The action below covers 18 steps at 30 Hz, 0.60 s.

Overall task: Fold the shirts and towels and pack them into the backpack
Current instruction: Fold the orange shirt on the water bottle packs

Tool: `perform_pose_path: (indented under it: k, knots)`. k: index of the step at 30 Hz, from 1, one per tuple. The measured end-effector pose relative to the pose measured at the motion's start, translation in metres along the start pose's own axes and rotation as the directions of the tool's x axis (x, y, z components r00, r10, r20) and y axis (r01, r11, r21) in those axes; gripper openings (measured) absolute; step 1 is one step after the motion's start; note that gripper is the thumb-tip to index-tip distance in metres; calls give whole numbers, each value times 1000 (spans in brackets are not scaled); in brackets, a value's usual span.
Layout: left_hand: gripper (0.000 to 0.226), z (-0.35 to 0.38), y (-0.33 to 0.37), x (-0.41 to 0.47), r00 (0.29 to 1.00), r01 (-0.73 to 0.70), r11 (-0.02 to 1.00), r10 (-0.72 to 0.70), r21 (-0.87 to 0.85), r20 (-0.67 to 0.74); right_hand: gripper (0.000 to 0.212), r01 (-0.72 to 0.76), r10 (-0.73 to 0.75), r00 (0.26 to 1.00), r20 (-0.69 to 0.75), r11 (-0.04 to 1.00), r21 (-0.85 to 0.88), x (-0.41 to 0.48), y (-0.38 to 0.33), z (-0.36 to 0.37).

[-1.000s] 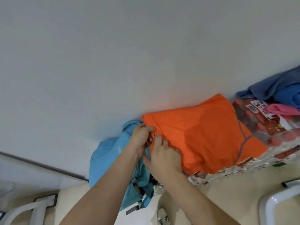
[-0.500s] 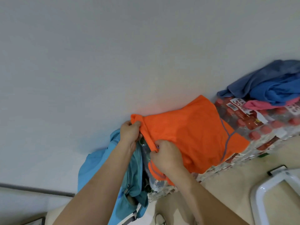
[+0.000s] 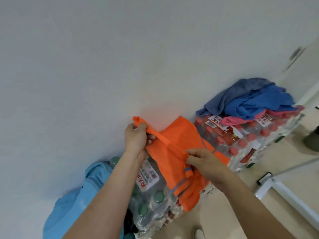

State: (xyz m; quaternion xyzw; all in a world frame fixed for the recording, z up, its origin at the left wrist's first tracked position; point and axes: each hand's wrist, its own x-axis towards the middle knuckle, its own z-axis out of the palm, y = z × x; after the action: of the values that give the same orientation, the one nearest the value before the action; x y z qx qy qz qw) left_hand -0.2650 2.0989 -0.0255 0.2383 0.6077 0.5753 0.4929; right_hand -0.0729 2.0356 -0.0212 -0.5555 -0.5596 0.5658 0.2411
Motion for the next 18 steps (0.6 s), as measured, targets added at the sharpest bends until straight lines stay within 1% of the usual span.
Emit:
perform_pose_path:
  k: [3, 6, 7, 9, 10, 11, 12, 13, 14, 15, 16, 17, 18]
  knots:
    - [5, 48, -1, 5, 997, 3, 1000, -6, 27, 83, 20, -13, 12, 989, -148, 1000, -2, 4, 17, -38]
    - [5, 95, -13, 16, 991, 23, 996, -34, 89, 126, 26, -18, 15, 971, -237, 1000, -10, 12, 31, -64]
    - [6, 109, -18, 20, 989, 34, 993, -51, 116, 141, 27, -23, 6, 961, -275, 998, -58, 18, 37, -71]
    - [7, 133, -33, 26, 974, 75, 979, -113, 190, 197, 21, -42, -37, 938, -344, 975, -219, 32, 50, -84]
    - [8, 141, -39, 28, 963, 96, 963, -153, 252, 221, 17, -62, -52, 934, -353, 950, -305, 39, 57, -89]
    - [14, 147, -47, 31, 959, 74, 939, -159, 336, 233, 15, -85, -54, 935, -351, 925, -370, 47, 64, -96]
    - [23, 144, -51, 33, 963, -23, 887, -104, 462, 247, 14, -98, -55, 937, -345, 907, -410, 52, 69, -100]
    - [32, 136, -54, 32, 960, -178, 783, 4, 596, 281, 14, -97, -55, 942, -330, 899, -428, 56, 74, -102]
    - [39, 128, -56, 30, 939, -318, 628, 104, 711, 328, 13, -81, -68, 947, -315, 896, -436, 61, 79, -106]
    - [44, 117, -60, 25, 905, -423, 475, 180, 772, 386, 13, -62, -86, 948, -305, 893, -445, 63, 81, -108]
    - [46, 105, -63, 15, 867, -498, 342, 225, 797, 445, 12, -31, -115, 951, -287, 887, -460, 63, 83, -110]
    - [48, 92, -70, 4, 827, -553, 221, 262, 803, 497, 11, -3, -137, 956, -261, 880, -474, 62, 83, -112]
    - [47, 80, -77, -8, 801, -577, 123, 277, 807, 530, 14, 30, -160, 960, -229, 874, -485, 62, 84, -113]
